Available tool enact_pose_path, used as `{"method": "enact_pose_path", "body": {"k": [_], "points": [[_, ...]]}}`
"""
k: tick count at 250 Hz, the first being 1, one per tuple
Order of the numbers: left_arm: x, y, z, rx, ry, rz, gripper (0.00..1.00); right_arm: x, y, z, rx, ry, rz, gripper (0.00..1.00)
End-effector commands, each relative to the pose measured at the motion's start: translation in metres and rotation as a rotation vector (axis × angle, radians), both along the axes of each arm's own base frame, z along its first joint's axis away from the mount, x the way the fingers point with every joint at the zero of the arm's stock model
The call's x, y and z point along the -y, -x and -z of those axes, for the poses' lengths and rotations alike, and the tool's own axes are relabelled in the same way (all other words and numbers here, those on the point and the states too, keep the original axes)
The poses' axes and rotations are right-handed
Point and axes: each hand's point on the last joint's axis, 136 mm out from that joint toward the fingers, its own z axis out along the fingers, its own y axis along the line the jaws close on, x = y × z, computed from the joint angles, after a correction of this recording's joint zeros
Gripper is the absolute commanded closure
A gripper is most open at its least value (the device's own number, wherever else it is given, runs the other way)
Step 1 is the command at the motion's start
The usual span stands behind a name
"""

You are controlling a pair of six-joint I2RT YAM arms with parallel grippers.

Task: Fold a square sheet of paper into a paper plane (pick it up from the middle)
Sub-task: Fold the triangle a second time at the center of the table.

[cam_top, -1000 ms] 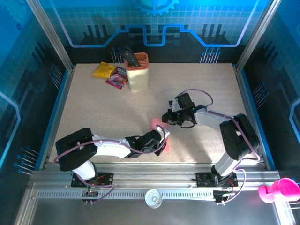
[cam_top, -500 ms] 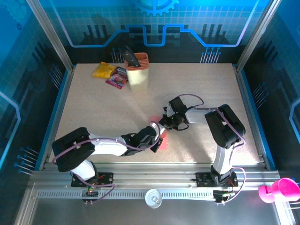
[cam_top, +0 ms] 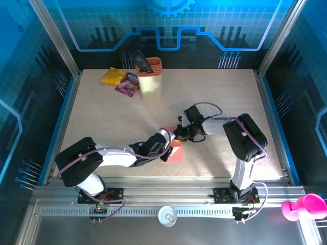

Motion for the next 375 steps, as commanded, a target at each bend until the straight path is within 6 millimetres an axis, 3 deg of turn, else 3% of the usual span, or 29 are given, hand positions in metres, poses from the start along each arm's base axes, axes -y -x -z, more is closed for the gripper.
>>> {"method": "enact_pose_path", "body": {"k": [1, 215, 375], "points": [[-0.005, -0.002, 0.006, 0.004, -0.02, 0.014, 1.0, 0.02, 0.014, 0.035, -0.066, 0.109, 0.018, 1.0], [-0.014, -0.027, 0.015, 0.022, -0.063, -0.022, 1.0, 0.026, 0.016, 0.041, -0.082, 0.117, 0.032, 1.0], [-0.015, -0.023, 0.027, -0.012, -0.073, -0.018, 1.0, 0.025, 0.015, 0.039, -0.085, 0.103, 0.033, 1.0]]}}
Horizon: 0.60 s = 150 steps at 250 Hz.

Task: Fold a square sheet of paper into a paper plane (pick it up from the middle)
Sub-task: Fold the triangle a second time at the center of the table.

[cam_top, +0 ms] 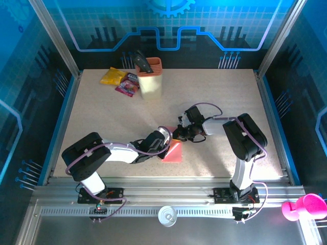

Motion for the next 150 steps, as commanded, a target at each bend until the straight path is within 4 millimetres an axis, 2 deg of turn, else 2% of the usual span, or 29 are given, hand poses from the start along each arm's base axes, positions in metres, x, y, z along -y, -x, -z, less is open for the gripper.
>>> {"method": "enact_pose_path", "body": {"k": [1, 37, 64, 90, 103, 123, 150], "points": [[0.005, -0.005, -0.001, 0.0, 0.014, 0.006, 1.0, 0.025, 0.016, 0.038, -0.091, 0.124, 0.033, 1.0], [0.004, 0.0, 0.007, -0.027, 0.014, 0.013, 1.0, 0.019, 0.004, 0.016, -0.061, 0.08, 0.041, 1.0], [0.004, 0.003, 0.011, -0.042, 0.017, 0.016, 1.0, 0.016, -0.01, -0.014, -0.007, 0.043, 0.052, 0.93], [0.004, 0.006, 0.014, -0.057, 0.022, 0.015, 1.0, 0.019, -0.02, -0.042, 0.057, 0.026, 0.071, 0.77], [0.004, 0.006, 0.016, -0.062, 0.023, 0.014, 1.0, 0.021, -0.02, -0.053, 0.078, 0.025, 0.077, 0.75], [0.004, 0.007, 0.018, -0.068, 0.025, 0.013, 1.0, 0.026, -0.014, -0.058, 0.086, 0.029, 0.089, 0.77], [0.004, 0.007, 0.019, -0.07, 0.024, 0.014, 1.0, 0.026, 0.0, -0.059, 0.083, 0.027, 0.099, 0.93]]}}
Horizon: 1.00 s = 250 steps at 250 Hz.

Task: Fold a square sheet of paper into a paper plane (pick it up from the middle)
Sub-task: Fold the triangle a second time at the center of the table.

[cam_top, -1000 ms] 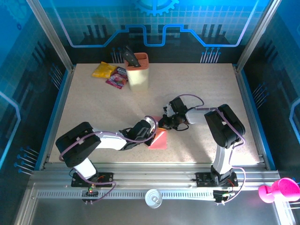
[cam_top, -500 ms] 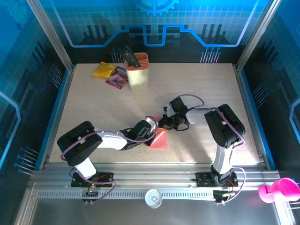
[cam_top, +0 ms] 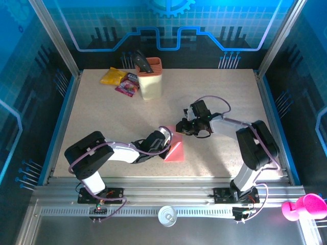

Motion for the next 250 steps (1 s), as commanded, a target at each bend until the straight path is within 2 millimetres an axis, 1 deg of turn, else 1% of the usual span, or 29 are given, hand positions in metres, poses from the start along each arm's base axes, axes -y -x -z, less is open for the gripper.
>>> {"method": "enact_pose_path", "body": {"k": [1, 10, 12, 15, 60, 88, 122, 194, 250], "points": [[-0.005, 0.008, 0.017, -0.068, -0.014, 0.0, 1.0, 0.006, 0.017, 0.001, -0.027, 0.022, 0.024, 0.94], [-0.005, 0.009, 0.017, -0.068, -0.014, 0.001, 1.0, 0.003, 0.018, -0.002, -0.015, 0.013, 0.025, 0.98], [-0.005, 0.009, 0.017, -0.068, -0.014, 0.002, 1.0, 0.004, 0.023, 0.003, -0.028, 0.02, 0.025, 0.99], [-0.005, 0.009, 0.017, -0.068, -0.015, 0.002, 1.0, 0.004, 0.026, 0.005, -0.031, 0.021, 0.024, 1.0], [-0.006, 0.01, 0.019, -0.069, -0.02, 0.003, 1.0, -0.013, 0.051, 0.015, -0.038, 0.037, 0.009, 1.0], [-0.006, 0.01, 0.02, -0.069, -0.023, 0.004, 1.0, -0.023, 0.059, 0.018, -0.031, 0.051, 0.0, 1.0], [-0.006, 0.01, 0.021, -0.07, -0.025, 0.006, 1.0, -0.028, 0.062, 0.022, -0.036, 0.059, -0.004, 1.0], [-0.005, 0.01, 0.021, -0.07, -0.026, 0.011, 1.0, -0.021, 0.069, 0.045, -0.071, 0.086, 0.019, 1.0], [-0.005, 0.01, 0.022, -0.072, -0.029, 0.015, 1.0, -0.007, 0.08, 0.067, -0.105, 0.119, 0.053, 1.0]]}}
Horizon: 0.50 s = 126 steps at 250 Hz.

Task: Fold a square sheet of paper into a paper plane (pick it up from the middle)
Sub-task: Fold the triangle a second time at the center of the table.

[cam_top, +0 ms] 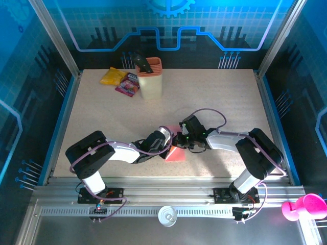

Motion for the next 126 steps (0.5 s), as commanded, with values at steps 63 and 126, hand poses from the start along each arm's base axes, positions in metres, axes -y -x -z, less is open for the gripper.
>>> {"method": "enact_pose_path", "body": {"k": [63, 126], "points": [[-0.009, 0.012, 0.024, -0.071, -0.055, 0.018, 1.0, 0.027, 0.025, 0.053, -0.12, 0.1, 0.046, 1.0], [-0.009, 0.012, 0.024, -0.071, -0.056, 0.018, 1.0, 0.034, 0.029, 0.06, -0.136, 0.111, 0.06, 1.0]]}}
